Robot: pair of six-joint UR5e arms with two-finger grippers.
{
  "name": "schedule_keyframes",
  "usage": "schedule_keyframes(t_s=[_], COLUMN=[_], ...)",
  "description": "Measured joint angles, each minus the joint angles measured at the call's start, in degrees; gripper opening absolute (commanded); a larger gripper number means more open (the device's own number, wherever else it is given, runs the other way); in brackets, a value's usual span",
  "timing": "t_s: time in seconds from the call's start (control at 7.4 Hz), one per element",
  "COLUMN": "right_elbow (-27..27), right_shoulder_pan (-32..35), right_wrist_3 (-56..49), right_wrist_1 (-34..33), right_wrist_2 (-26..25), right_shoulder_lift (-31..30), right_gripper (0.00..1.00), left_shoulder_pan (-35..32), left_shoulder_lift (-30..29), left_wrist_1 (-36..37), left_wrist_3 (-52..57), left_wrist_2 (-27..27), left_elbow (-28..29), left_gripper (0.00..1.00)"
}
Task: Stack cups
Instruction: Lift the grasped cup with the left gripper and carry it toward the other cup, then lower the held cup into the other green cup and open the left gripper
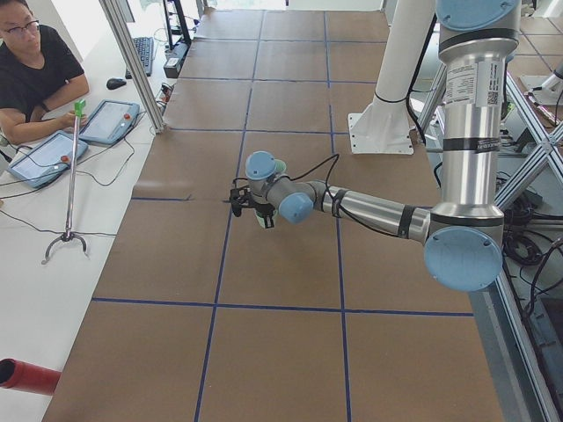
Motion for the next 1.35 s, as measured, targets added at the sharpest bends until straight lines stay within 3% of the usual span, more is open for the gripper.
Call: schedule_keyframes(t_s=[0.54, 0.81, 1.35], right_elbow=[0.0, 0.0, 0.0], right_shoulder_pan=[0.0, 0.0, 0.0], right_wrist_3=[0.0, 0.0, 0.0], right_wrist_1=[0.0, 0.0, 0.0], right_wrist_2=[0.0, -0.02, -0.01], right_shoulder_lift=[0.0, 0.0, 0.0], right_gripper=[1.0, 1.0, 1.0], left_shoulder_pan=[1.55, 9.28, 13.56], left_shoulder_lift=[-3.9, -6.29, -7.0], left_wrist_1=[0.32, 0.5, 2.56], left_wrist_3=[-21.04, -31.82, -34.89], left_wrist_2=[-0.97, 5.0, 9.63], left_elbow=[-10.08, -11.33, -11.73], left_gripper=[0.0, 0.0, 0.0])
